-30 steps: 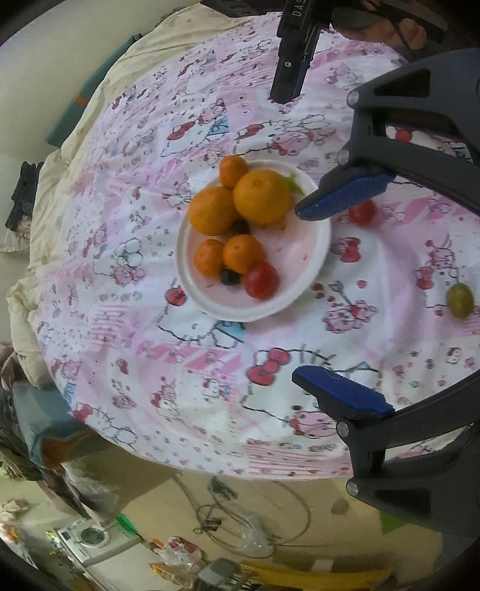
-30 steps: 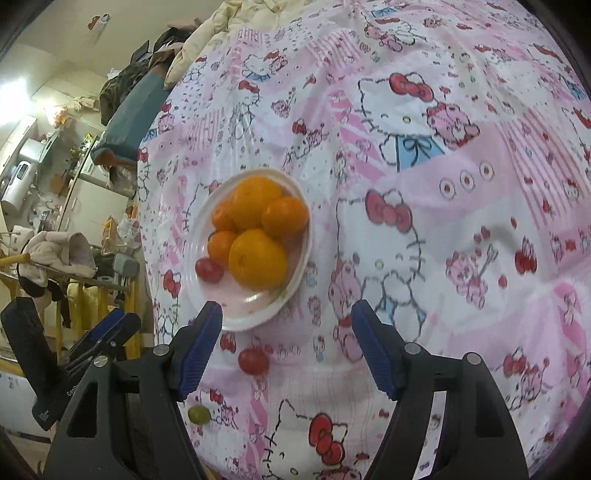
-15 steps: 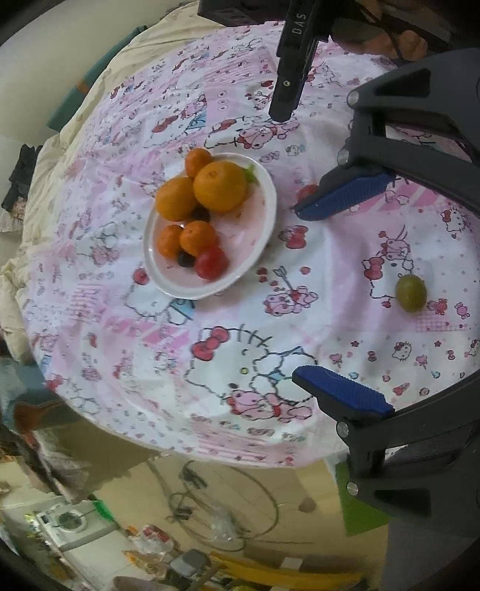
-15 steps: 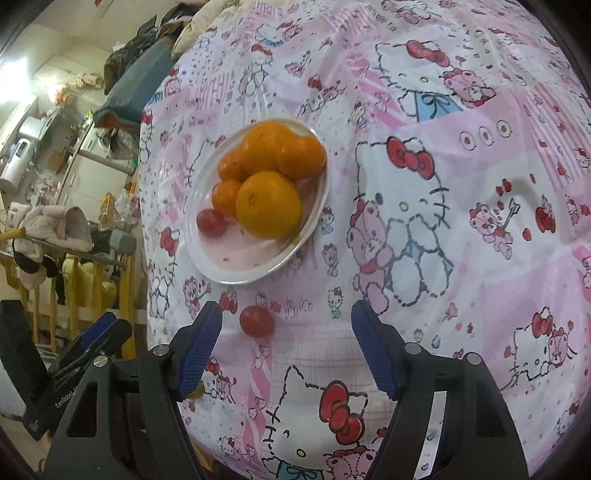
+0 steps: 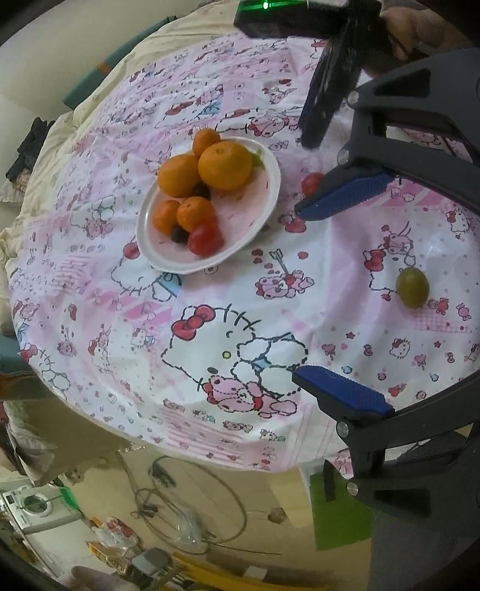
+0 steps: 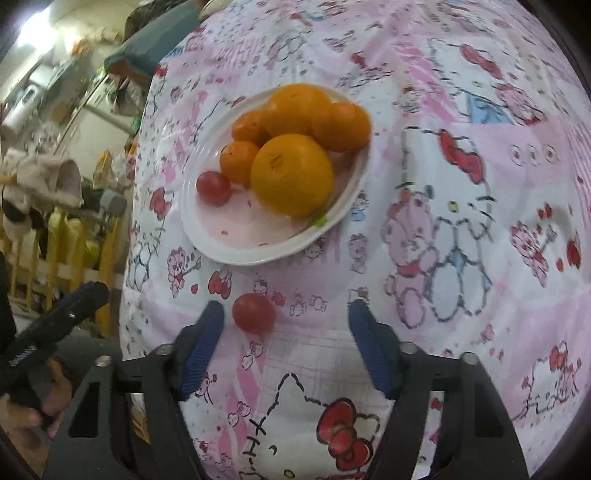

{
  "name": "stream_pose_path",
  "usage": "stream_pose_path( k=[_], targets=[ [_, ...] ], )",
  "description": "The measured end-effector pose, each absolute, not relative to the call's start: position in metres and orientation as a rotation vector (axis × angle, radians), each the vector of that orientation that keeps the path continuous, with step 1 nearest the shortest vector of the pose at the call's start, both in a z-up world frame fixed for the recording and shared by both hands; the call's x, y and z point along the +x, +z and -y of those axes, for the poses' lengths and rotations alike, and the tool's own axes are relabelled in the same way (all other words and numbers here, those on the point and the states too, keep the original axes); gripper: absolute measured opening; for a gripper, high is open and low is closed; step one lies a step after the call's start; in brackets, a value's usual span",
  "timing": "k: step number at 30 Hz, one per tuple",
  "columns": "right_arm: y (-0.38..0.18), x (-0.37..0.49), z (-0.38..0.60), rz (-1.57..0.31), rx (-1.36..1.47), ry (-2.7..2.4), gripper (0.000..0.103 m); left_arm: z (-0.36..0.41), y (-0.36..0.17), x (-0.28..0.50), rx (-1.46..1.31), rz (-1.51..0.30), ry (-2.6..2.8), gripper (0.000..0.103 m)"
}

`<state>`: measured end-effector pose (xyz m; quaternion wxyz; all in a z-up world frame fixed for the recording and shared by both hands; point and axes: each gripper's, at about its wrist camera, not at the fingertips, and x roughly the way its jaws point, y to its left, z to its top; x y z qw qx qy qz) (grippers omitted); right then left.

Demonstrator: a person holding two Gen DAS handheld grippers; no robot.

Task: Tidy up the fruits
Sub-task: 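Grasp the red cherry tomato with the right gripper while the left grasps the green grape, then carry the tomato onto the plate and open the right gripper while the left holds the green grape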

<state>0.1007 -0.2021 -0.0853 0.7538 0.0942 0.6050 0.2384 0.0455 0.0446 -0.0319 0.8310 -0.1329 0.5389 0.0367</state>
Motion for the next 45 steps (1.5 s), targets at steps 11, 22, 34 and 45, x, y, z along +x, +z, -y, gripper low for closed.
stream_pose_path(
  k=[11, 22, 34, 45],
  targets=[
    [-0.11, 0.09, 0.141, -1.292, -0.102, 0.58, 0.056, -0.06, -0.036, 0.04, -0.332, -1.173, 0.095, 0.078],
    [-0.101, 0.085, 0.149, -1.279, -0.086, 0.617, 0.032, -0.056, -0.053, 0.028, -0.289, -1.298, 0.034, 0.078],
    [-0.063, 0.088, 0.18, -1.211, 0.057, 0.595, 0.032, 0.007, -0.089, 0.005, 0.044, -1.447, -0.139, 0.052],
    [-0.05, 0.091, 0.189, -1.185, 0.096, 0.59, 0.032, 0.021, -0.095, 0.005, 0.11, -1.437, -0.156, 0.024]
  ],
)
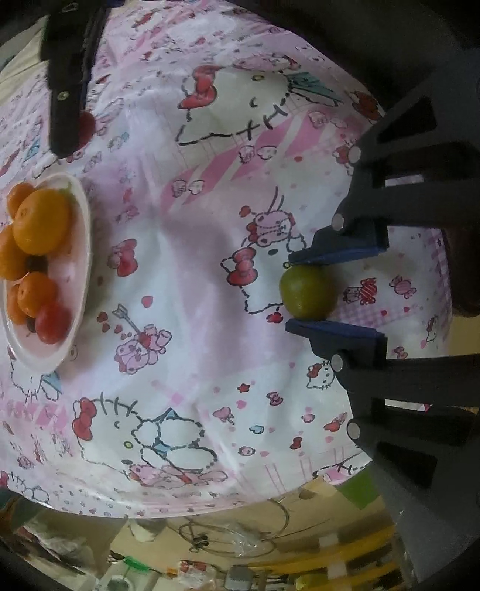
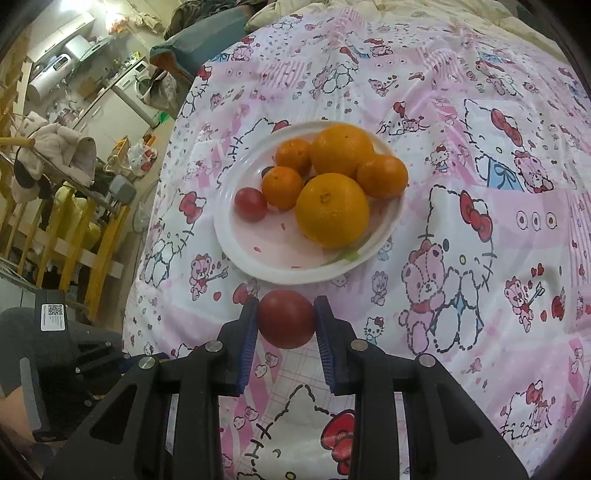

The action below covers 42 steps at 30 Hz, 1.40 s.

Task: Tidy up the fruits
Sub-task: 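Carry the tomato onto the plate and open the right gripper while the left holds the green grape, then carry the green grape over the plate with the left gripper and release it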

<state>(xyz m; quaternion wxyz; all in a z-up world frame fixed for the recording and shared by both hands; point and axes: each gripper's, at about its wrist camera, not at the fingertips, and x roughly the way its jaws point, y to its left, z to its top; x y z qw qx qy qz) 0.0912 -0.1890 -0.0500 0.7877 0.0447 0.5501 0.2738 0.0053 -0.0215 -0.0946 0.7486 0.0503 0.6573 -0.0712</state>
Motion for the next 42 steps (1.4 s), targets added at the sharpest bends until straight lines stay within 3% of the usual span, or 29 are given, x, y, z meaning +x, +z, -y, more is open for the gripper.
stream_pose_path(
  k=[9, 25, 28, 42],
  targets=[
    [-0.045, 0.098, 0.184, -1.188, 0.133, 0.617, 0.032, -0.002, -0.051, 0.022, -0.088, -1.29, -0.103, 0.024],
    [-0.08, 0.139, 0.133, -1.257, 0.14, 0.575, 0.036, -0.023, -0.043, 0.033, -0.158, -1.252, -0.044, 0.024],
    [-0.076, 0.138, 0.142, -1.265, 0.182, 0.578, 0.067, -0.026, -0.045, 0.035, -0.169, -1.254, -0.021, 0.024],
    [-0.046, 0.103, 0.247, -1.269, 0.329, 0.462, 0.068, -0.011, -0.042, 0.07, -0.198, -1.248, -0.088, 0.024]
  ],
)
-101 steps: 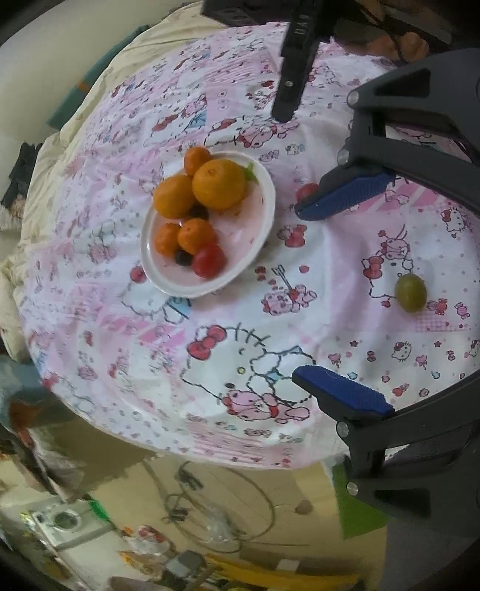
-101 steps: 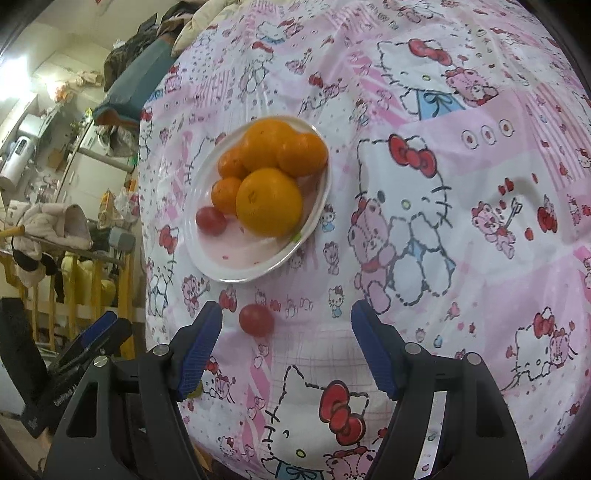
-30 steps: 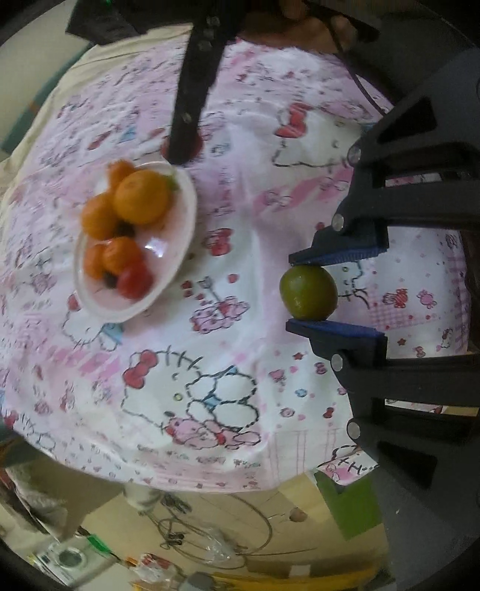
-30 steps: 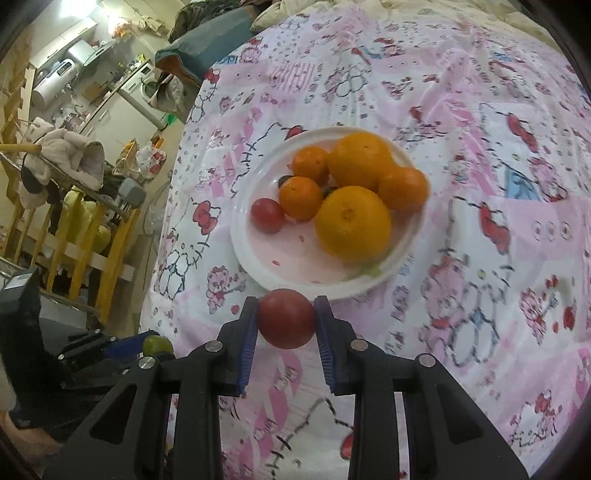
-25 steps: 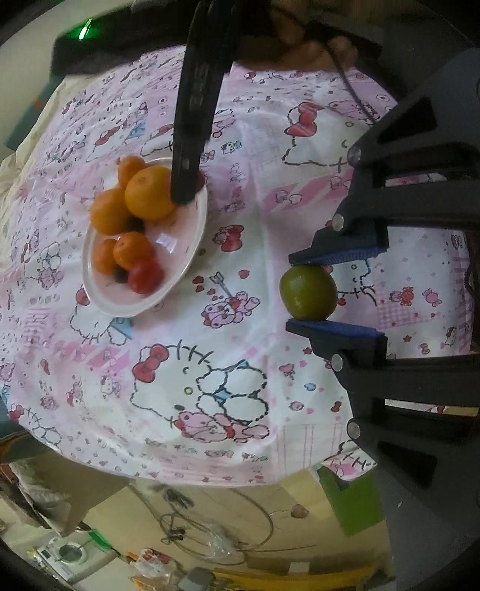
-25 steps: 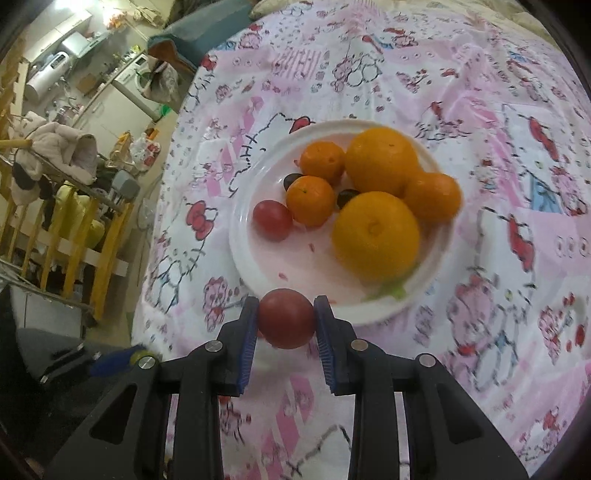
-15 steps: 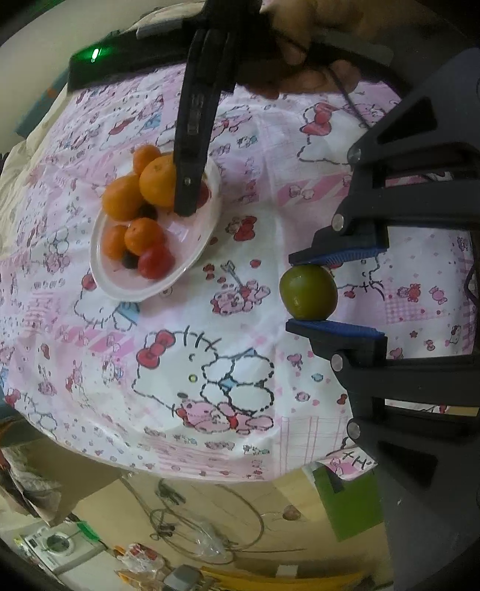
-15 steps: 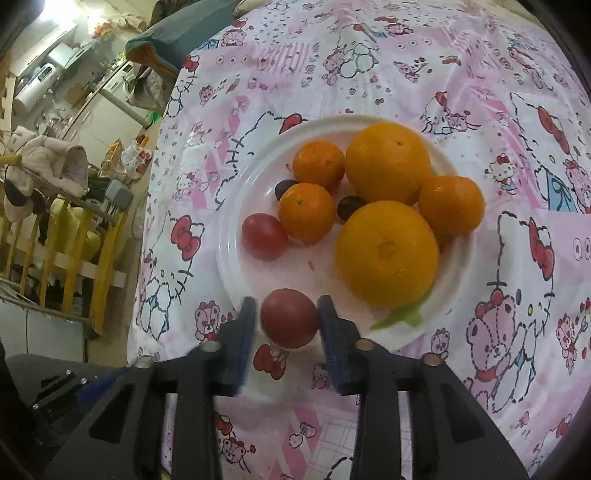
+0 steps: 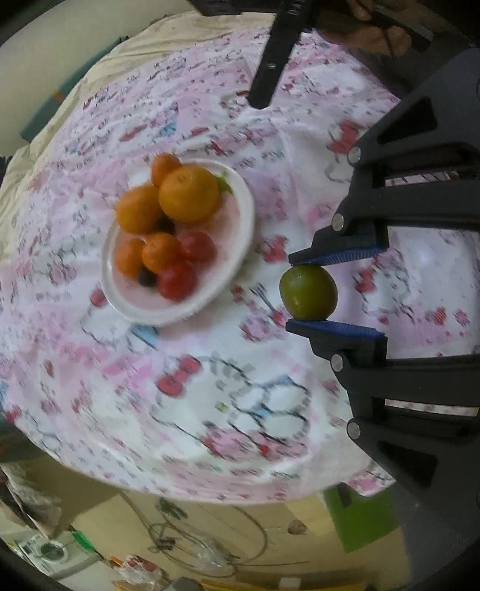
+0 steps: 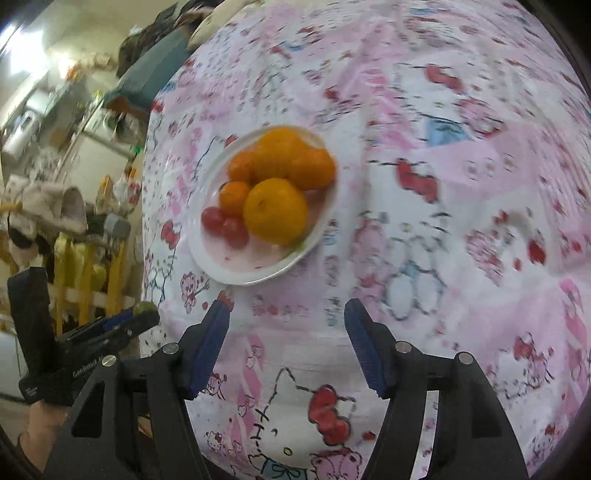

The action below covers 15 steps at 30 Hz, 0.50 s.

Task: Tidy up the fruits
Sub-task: 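Carry the green grape over the plate with the left gripper and release it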

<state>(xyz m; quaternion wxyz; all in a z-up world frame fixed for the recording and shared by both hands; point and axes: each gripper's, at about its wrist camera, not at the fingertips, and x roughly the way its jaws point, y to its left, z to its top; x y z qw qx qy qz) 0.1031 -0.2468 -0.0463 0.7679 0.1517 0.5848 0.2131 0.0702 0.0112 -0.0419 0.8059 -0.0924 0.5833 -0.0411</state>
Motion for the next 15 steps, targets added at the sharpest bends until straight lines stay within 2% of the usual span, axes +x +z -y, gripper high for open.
stream_pose_path(
  k=[7, 15],
  targets=[
    [-0.043, 0.11, 0.271, -1.234, 0.446, 0.442, 0.068, 0.012, -0.04, 0.117, -0.22, -1.25, -0.13, 0.024],
    [-0.048, 0.12, 0.286, -1.24, 0.498, 0.418, 0.068, 0.05, -0.068, 0.15, -0.169, -1.308, -0.152, 0.024]
  ],
)
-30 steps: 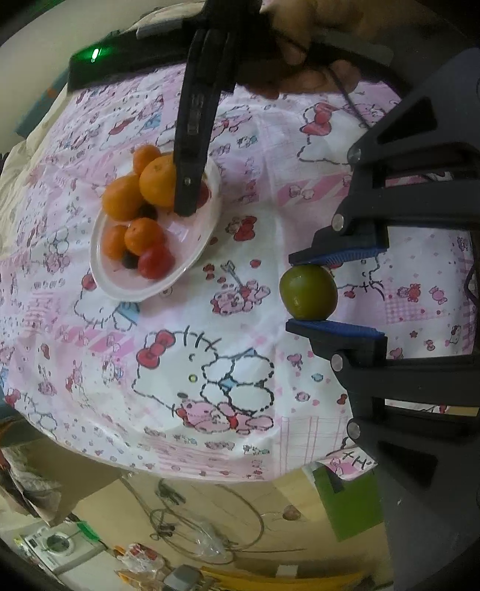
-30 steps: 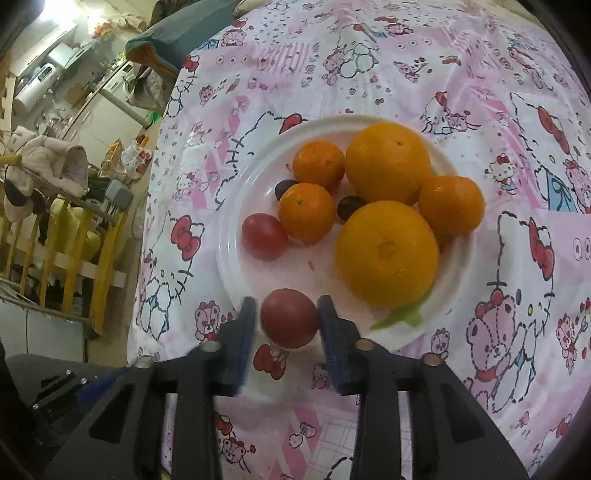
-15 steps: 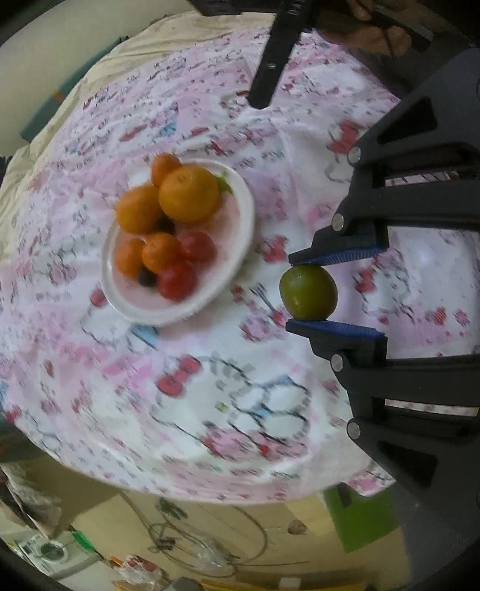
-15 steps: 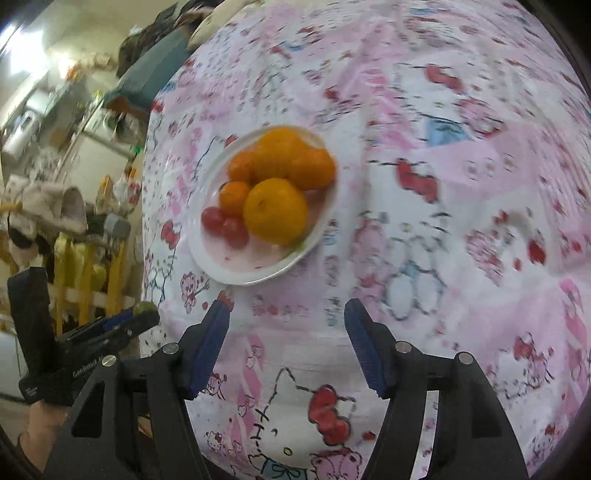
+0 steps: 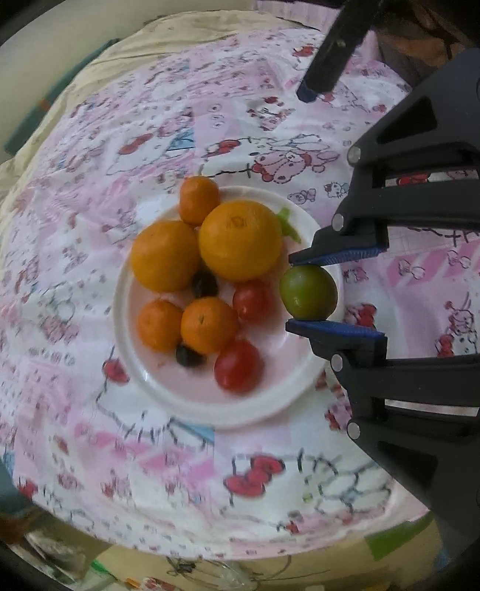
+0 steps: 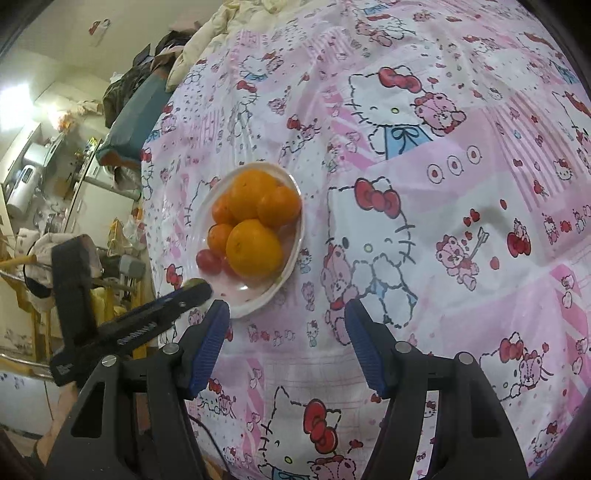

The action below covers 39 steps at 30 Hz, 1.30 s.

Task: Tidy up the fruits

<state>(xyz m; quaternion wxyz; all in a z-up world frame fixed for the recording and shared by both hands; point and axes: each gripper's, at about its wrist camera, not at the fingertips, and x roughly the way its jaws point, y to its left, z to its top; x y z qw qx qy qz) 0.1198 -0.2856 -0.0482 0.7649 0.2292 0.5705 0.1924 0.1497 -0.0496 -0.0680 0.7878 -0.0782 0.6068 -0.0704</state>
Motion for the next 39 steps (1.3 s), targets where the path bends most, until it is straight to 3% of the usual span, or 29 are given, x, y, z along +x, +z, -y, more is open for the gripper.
stream_pose_path(
  k=[9, 13, 20, 25, 30, 32, 34, 39],
  targets=[
    [-0.045, 0.123, 0.292, -1.236, 0.538, 0.433, 0.068, 0.058, -0.082, 0.153, -0.143, -1.328, -0.145, 0.029],
    [-0.041, 0.12, 0.289, -1.233, 0.528, 0.447, 0.068, 0.049, -0.078, 0.149, -0.178, -1.308, -0.132, 0.077],
    [-0.034, 0.12, 0.284, -1.202, 0.478, 0.443, 0.068, 0.024, -0.031, 0.129, -0.224, -1.205, -0.085, 0.078],
    [-0.015, 0.109, 0.273, -1.106, 0.381, 0.449, 0.084, 0.008, 0.013, 0.099, -0.115, -1.016, 0.007, 0.078],
    [0.008, 0.085, 0.256, -0.985, 0.272, 0.472, 0.085, 0.001, 0.033, 0.063, -0.07, -0.896, 0.036, 0.078],
    [0.015, 0.073, 0.247, -0.941, 0.221, 0.489, 0.085, -0.001, 0.033, 0.053, -0.087, -0.89, 0.045, 0.082],
    [0.018, 0.061, 0.239, -0.902, 0.171, 0.478, 0.085, -0.008, 0.03, 0.04, -0.137, -0.893, 0.064, 0.095],
    [0.017, 0.036, 0.231, -0.846, 0.124, 0.431, 0.092, -0.012, 0.017, 0.015, -0.143, -0.89, 0.088, 0.097]
  ],
)
